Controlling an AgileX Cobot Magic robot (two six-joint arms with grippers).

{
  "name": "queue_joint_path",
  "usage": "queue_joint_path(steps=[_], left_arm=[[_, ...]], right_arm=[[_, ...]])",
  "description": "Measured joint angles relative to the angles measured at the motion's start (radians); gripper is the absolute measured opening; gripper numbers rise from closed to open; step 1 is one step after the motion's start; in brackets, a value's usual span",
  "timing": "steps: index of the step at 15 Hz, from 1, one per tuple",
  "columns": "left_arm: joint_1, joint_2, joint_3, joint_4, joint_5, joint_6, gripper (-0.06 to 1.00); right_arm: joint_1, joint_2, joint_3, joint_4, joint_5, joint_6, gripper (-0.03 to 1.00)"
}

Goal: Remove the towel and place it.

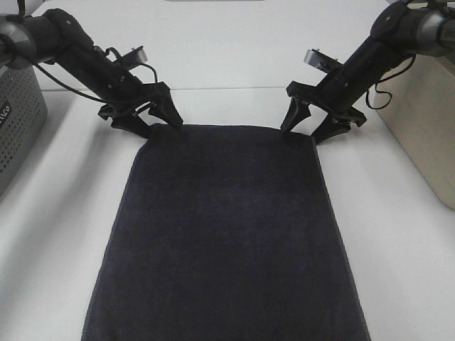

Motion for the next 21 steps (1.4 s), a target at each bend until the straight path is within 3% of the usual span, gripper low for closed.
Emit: queue_joint_path(steps=[2, 3, 4, 5, 6, 7, 11, 14, 21], left_arm=[[-0.016, 0.006, -0.003, 0.002, -0.025, -0.053, 0.66], [-0.017, 0.01, -0.003, 0.013, -0.035, -0.072, 0.56], [-0.017, 0.012, -0.003, 0.031, -0.045, -0.078, 0.42], [-0.016, 0.016, -0.003, 0.057, -0.051, -0.072, 0.15], [-0.016, 0.019, -0.003, 0.058, -0.052, -0.055, 0.04], [-0.016, 0.02, -0.003, 0.058, -0.052, -0.043, 0.01], [-0.02, 0.021, -0.033, 0.101, -0.04, -0.036, 0.0], [-0.022, 0.031, -0.121, 0.161, -0.03, -0.036, 0.0], [-0.022, 0.035, -0.183, 0.134, -0.23, 0.079, 0.0]], right_arm=[[0.021, 0.0, 0.0, -0.032, -0.019, 0.002, 0.61], [0.022, 0.0, 0.0, -0.054, -0.029, 0.008, 0.51], [0.022, 0.006, 0.0, -0.07, -0.04, 0.019, 0.39], [0.022, 0.008, 0.0, -0.083, -0.055, 0.025, 0.18], [0.022, 0.009, 0.0, -0.085, -0.059, 0.025, 0.09], [0.022, 0.01, 0.0, -0.085, -0.063, 0.025, 0.04], [0.022, 0.003, 0.0, -0.086, -0.079, 0.025, 0.03], [0.022, -0.032, 0.001, -0.065, -0.17, 0.02, 0.03], [0.022, -0.051, 0.001, 0.008, -0.412, -0.053, 0.03]])
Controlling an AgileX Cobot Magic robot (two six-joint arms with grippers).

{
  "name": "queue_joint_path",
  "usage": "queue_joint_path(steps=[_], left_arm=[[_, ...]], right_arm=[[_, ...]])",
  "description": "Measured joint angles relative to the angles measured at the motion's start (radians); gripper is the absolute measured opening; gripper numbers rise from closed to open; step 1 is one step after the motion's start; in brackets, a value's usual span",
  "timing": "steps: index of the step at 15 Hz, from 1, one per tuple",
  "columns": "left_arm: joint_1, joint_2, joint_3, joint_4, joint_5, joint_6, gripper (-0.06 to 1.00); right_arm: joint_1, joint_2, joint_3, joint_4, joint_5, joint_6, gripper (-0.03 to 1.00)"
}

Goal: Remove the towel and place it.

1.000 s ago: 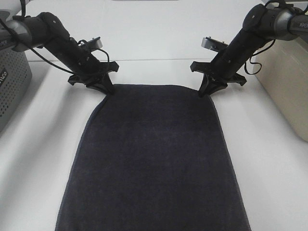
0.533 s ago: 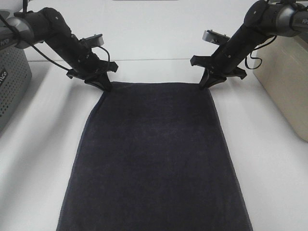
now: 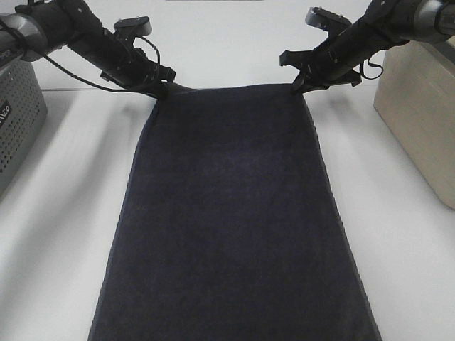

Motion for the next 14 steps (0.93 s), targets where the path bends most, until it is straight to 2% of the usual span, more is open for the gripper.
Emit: queue_joint_path(steps=[4, 8, 14], left_arm=[[0.0, 0.0, 0.0, -0.083, -0.161, 0.124, 0.0], [0.0, 0.0, 0.0, -0.188, -0.273, 0.292, 0.0], [0.0, 0.019, 0.0, -0.206, -0.315, 0.329, 0.0]], right_arm=[[0.0, 0.0, 0.0, 0.048, -0.13, -0.094, 0.03], [0.0, 0.0, 0.0, 0.09, -0.24, -0.163, 0.03], [0.0, 0.0, 0.0, 0.138, -0.316, -0.252, 0.03]])
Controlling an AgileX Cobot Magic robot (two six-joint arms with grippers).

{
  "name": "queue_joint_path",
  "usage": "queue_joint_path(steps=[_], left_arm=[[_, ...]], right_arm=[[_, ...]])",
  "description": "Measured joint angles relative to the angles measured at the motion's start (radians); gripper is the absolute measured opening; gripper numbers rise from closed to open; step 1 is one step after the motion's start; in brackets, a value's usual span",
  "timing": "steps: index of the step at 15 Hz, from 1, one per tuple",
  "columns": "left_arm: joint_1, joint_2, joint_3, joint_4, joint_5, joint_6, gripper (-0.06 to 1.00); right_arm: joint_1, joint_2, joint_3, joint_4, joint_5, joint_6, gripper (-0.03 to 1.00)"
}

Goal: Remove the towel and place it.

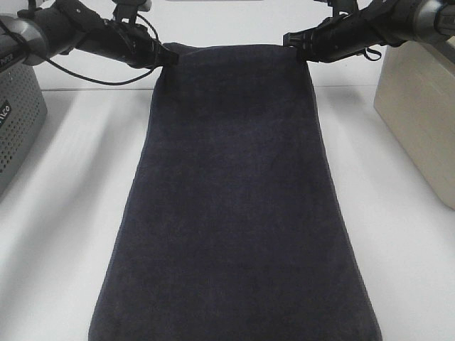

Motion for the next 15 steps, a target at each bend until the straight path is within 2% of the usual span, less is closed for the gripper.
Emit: queue_joint_path(steps=[7, 11, 13, 14, 15], left_arm=[[-0.003, 0.041, 0.0, -0.001, -0.086, 0.009, 0.0], [-0.013, 0.065, 0.0, -0.002, -0.13, 0.047, 0.0], [-0.019, 0.08, 0.0, -0.002, -0.146, 0.052, 0.04], [-0.021, 0.094, 0.0, -0.001, -0.165, 0.052, 0.09], [-0.021, 0.098, 0.0, -0.001, -0.173, 0.052, 0.09]], right_arm=[[0.016, 0.065, 0.002, 0.024, -0.068, -0.044, 0.03], [0.018, 0.081, 0.002, 0.043, -0.102, -0.07, 0.03], [0.018, 0.096, 0.002, 0.043, -0.105, -0.07, 0.05], [0.018, 0.108, 0.002, 0.043, -0.117, -0.071, 0.1], [0.018, 0.109, 0.002, 0.043, -0.12, -0.071, 0.12]])
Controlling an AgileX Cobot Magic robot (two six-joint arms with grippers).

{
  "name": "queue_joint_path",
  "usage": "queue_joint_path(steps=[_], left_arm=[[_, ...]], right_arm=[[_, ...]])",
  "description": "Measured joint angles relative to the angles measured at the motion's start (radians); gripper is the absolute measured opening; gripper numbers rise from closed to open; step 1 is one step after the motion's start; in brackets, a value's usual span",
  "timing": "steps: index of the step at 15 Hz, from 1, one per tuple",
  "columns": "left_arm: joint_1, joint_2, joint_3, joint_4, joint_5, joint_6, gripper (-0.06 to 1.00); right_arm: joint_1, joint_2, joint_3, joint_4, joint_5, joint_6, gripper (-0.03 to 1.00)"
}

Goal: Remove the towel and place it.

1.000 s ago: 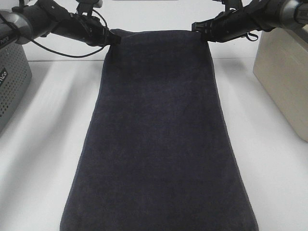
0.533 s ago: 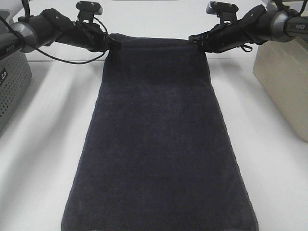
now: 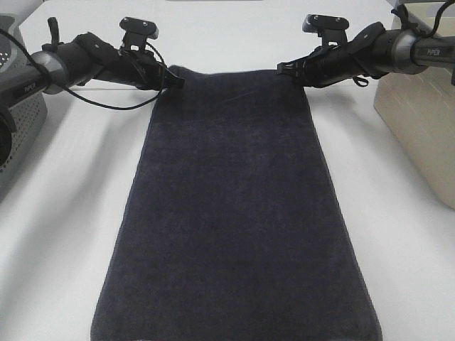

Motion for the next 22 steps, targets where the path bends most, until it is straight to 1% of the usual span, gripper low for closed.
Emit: queue_joint_path(steps=[1, 2, 3, 4, 5, 6, 7, 8, 10, 11, 13, 17, 18, 19, 21, 22], left_arm=[[0.0, 0.007, 0.0, 0.0, -0.013, 0.0, 0.1], [0.0, 0.012, 0.0, 0.0, -0.03, 0.0, 0.12], [0.0, 0.015, 0.0, 0.0, -0.045, 0.0, 0.15], [0.0, 0.017, 0.0, -0.001, -0.064, 0.0, 0.23], [0.0, 0.02, 0.0, -0.001, -0.088, 0.0, 0.33], [0.0, 0.022, 0.0, -0.001, -0.11, -0.005, 0.46], [0.0, 0.022, 0.0, -0.001, -0.118, -0.012, 0.5], [0.0, 0.023, 0.0, -0.001, -0.13, -0.027, 0.58], [0.0, 0.023, 0.0, -0.002, -0.137, -0.038, 0.63], [0.0, 0.023, 0.0, -0.002, -0.137, -0.038, 0.64], [-0.001, 0.023, 0.0, 0.0, -0.153, -0.038, 0.64], [-0.029, 0.062, 0.0, 0.011, -0.219, -0.002, 0.64], [-0.032, 0.071, 0.0, 0.014, -0.223, -0.001, 0.64], [-0.044, 0.097, 0.0, 0.015, -0.261, 0.0, 0.64], [-0.046, 0.101, -0.001, 0.018, -0.281, 0.001, 0.64], [-0.046, 0.103, -0.001, 0.033, -0.291, 0.001, 0.64]], right_arm=[[0.0, 0.009, 0.0, 0.001, -0.004, 0.0, 0.15], [0.0, 0.017, 0.0, 0.001, -0.004, -0.001, 0.21], [0.0, 0.023, 0.0, 0.001, -0.004, -0.001, 0.29], [0.0, 0.028, 0.0, 0.001, -0.006, -0.002, 0.4], [0.0, 0.028, 0.0, 0.001, -0.013, -0.003, 0.55], [0.0, 0.028, 0.0, 0.001, -0.026, -0.003, 0.65], [0.0, 0.028, 0.0, 0.001, -0.027, -0.003, 0.69], [0.0, 0.028, 0.0, 0.001, -0.027, -0.003, 0.72], [0.0, 0.011, 0.0, 0.001, -0.024, -0.003, 0.75], [0.0, 0.003, 0.0, 0.001, -0.02, -0.003, 0.75], [0.0, -0.038, 0.0, 0.001, 0.028, -0.003, 0.75], [0.0, -0.131, 0.0, 0.0, 0.238, -0.004, 0.75], [0.0, -0.138, 0.0, 0.0, 0.257, -0.004, 0.75], [0.0, -0.161, 0.0, -0.001, 0.338, -0.005, 0.75], [0.0, -0.177, 0.0, -0.008, 0.374, -0.006, 0.75], [0.0, -0.18, 0.0, -0.018, 0.388, -0.006, 0.75]])
